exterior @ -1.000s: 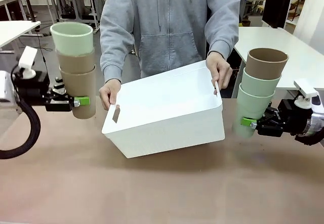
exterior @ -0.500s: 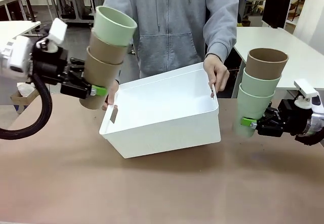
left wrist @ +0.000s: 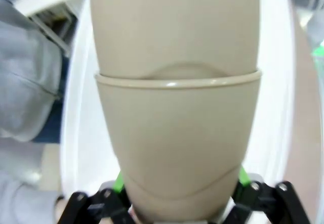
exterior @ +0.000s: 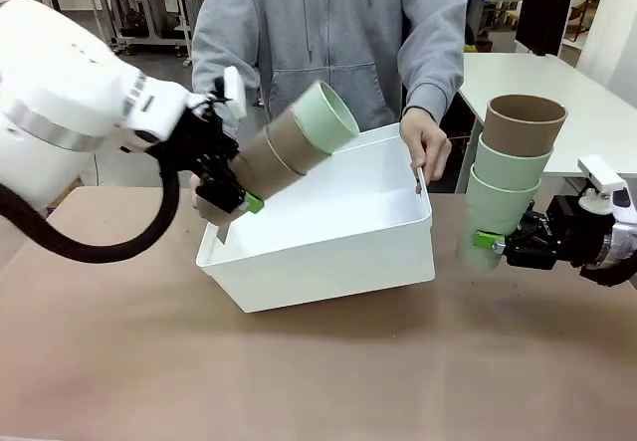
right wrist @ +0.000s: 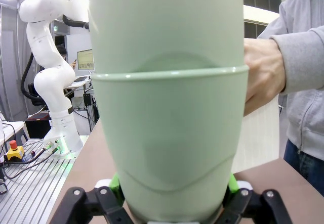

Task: Stack the cups and store them in the basket.
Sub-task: Place the stack of Reusable plastic cups into the Pantry Basket.

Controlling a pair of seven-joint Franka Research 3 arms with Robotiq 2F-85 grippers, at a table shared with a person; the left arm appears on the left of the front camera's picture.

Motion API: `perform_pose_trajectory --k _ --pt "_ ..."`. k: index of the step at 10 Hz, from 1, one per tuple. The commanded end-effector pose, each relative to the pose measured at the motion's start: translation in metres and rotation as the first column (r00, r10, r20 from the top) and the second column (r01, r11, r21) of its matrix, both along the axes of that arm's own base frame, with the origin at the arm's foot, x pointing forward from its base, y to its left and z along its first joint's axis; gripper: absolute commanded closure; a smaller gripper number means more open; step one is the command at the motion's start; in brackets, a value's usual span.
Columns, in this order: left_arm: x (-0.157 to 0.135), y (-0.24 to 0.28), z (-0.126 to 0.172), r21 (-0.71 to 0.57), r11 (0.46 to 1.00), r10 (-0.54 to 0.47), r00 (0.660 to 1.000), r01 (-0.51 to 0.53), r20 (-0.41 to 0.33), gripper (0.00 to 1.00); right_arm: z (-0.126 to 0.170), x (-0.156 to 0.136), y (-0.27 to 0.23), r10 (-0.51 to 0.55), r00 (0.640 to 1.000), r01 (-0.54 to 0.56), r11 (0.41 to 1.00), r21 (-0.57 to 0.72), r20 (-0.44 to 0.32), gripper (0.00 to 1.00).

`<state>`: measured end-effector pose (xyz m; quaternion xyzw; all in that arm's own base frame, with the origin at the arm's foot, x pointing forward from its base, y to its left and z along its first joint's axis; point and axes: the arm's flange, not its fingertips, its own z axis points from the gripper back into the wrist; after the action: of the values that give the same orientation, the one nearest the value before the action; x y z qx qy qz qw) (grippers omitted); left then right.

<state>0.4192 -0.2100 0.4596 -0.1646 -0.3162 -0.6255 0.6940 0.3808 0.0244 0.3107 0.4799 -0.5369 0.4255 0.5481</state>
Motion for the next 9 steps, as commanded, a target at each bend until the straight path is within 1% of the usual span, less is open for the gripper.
perform_pose_trajectory --k 1,2,4,6,9 --pt "0.027 -0.023 0.001 0.115 0.993 0.026 0.999 -0.021 -0.041 0.16 0.005 0.000 0.000 -0.001 1.000 0.001 1.000 0.000 0.012 0.16" --pt "0.036 -0.037 -0.006 0.168 0.986 0.028 0.998 -0.019 -0.052 0.16 0.005 0.000 0.000 -0.001 1.000 0.001 1.000 0.000 0.012 0.16" --pt "0.048 -0.061 -0.021 0.220 0.975 0.034 0.994 -0.011 -0.101 0.16 0.005 0.000 0.000 -0.001 1.000 0.001 1.000 0.000 0.012 0.16" --pt "0.050 -0.086 -0.038 0.266 0.964 0.021 0.990 0.017 -0.138 0.16 0.005 0.000 0.000 -0.001 1.000 0.001 1.000 0.000 0.012 0.16" --pt "0.047 -0.099 -0.066 0.316 0.949 0.036 0.984 0.022 -0.177 0.16 0.005 0.000 0.000 -0.001 1.000 0.001 1.000 0.000 0.012 0.16"
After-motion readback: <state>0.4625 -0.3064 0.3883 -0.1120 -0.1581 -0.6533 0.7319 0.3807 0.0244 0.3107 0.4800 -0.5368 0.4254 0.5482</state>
